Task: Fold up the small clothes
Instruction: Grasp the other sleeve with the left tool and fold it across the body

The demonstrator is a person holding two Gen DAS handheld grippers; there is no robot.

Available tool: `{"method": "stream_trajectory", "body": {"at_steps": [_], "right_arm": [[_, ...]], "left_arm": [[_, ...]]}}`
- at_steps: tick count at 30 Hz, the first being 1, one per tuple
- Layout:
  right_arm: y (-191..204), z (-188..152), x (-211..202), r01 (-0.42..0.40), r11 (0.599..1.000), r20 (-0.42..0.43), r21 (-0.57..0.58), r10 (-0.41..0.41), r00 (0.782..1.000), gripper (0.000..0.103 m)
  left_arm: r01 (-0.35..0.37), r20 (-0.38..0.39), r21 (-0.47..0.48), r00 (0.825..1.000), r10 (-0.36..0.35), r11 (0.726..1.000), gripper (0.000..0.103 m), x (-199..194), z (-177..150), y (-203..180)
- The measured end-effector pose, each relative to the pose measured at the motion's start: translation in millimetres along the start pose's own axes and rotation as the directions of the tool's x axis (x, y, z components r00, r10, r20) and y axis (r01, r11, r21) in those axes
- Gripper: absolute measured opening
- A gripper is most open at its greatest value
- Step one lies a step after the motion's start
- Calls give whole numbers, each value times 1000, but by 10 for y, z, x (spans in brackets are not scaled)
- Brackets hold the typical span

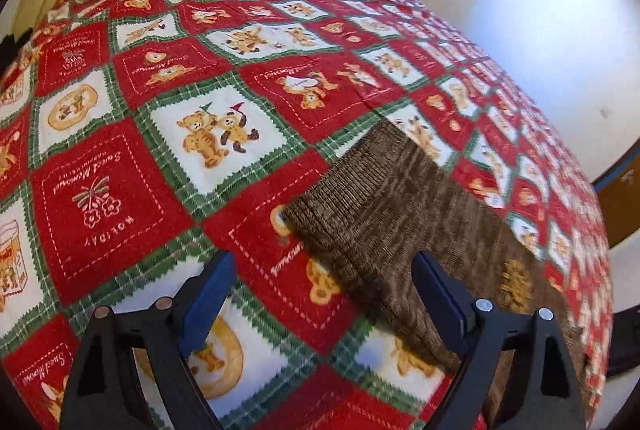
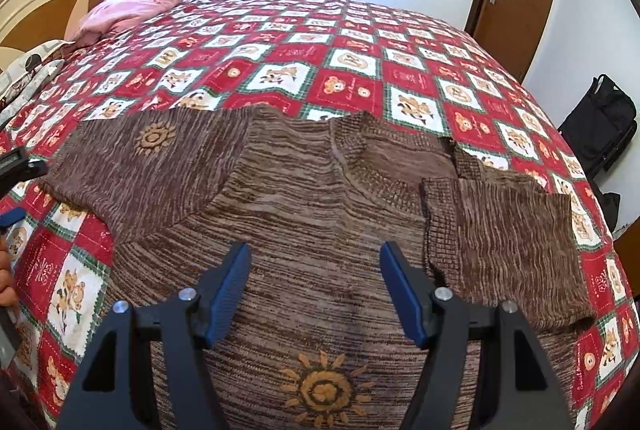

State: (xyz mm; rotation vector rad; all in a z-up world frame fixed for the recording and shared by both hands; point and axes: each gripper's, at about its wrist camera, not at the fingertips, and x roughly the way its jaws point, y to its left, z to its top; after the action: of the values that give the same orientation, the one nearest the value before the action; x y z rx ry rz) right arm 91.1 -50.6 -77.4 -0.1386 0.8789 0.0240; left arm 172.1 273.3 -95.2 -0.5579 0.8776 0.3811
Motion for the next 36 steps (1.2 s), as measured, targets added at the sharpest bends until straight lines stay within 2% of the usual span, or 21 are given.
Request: {"method": "stream_trajectory", "body": {"at_steps": [2, 4, 5, 6, 7, 9, 12, 15, 17, 19, 22, 25, 27, 30, 31, 34, 36], "right_arm": [[-11, -4, -15, 1, 1000, 2, -2, -1, 1000, 70], [-37, -9, -31, 3, 1000, 6, 2, -3, 1000, 70], [-53, -9, -33, 3, 1000, 6, 8, -3, 1000, 70], [-76, -8, -32, 1, 1000, 4, 16, -1, 1000, 70], [-102, -5, -28, -2, 1000, 1, 28, 2, 1000, 70], [-146, -8, -28, -3, 999, -4, 43, 3, 1000, 70], [-235, -36, -62, 1, 998, -6, 60, 0, 1000, 70], [-375, -72, -111, 12, 997, -4, 80, -11, 1000, 70], [-531, -94, -146, 22, 993, -7, 112, -21, 1000, 70], [-682, -108, -170, 31, 988, -10, 150, -30, 1000, 70], [-960, -138, -211, 59, 976, -14, 211, -58, 998, 70], [-1231, -182, -235, 83, 960, -20, 267, -81, 997, 70], [-1406, -215, -238, 95, 948, -30, 305, -90, 995, 70], [-1573, -257, -254, 102, 935, -35, 340, -96, 995, 70], [-1615, -276, -264, 104, 932, -36, 348, -98, 995, 70], [-1733, -327, -273, 104, 921, -42, 375, -96, 995, 70], [-1769, -361, -266, 106, 920, -49, 378, -94, 994, 70]], "left_arm": [[6, 14, -24, 1000, -6, 1000, 87, 18, 27, -20], [20, 24, -30, 1000, -19, 999, 57, 34, 51, -22], [51, 15, -32, 999, -51, 998, 29, 74, 60, -19], [89, -6, -46, 996, -90, 995, 12, 126, 67, 7], [126, -26, -68, 991, -128, 990, 11, 175, 71, 43], [156, -13, -83, 987, -157, 984, 10, 209, 69, 78], [154, 0, -53, 988, -155, 987, 10, 176, 74, 24], [145, 13, -1, 989, -145, 989, 9, 111, 114, -146], [164, 35, 37, 986, -165, 986, 8, 5, 136, -290], [179, 65, 117, 980, -188, 977, 8, -158, 120, -538], [234, 96, 282, 958, -270, 931, 8, -486, -37, -1037], [278, 102, 447, 929, -357, 850, 8, -813, -362, -1533], [318, 64, 529, 910, -411, 787, 8, -942, -633, -1819], [369, -20, 611, 892, -452, 700, 8, -1019, -1107, -2118], [380, -48, 639, 888, -458, 669, 8, -1021, -1277, -2194], [364, -101, 710, 900, -425, 603, 8, -914, -1788, -2345], [358, -126, 721, 909, -396, 593, 8, -828, -1957, -2380]]}}
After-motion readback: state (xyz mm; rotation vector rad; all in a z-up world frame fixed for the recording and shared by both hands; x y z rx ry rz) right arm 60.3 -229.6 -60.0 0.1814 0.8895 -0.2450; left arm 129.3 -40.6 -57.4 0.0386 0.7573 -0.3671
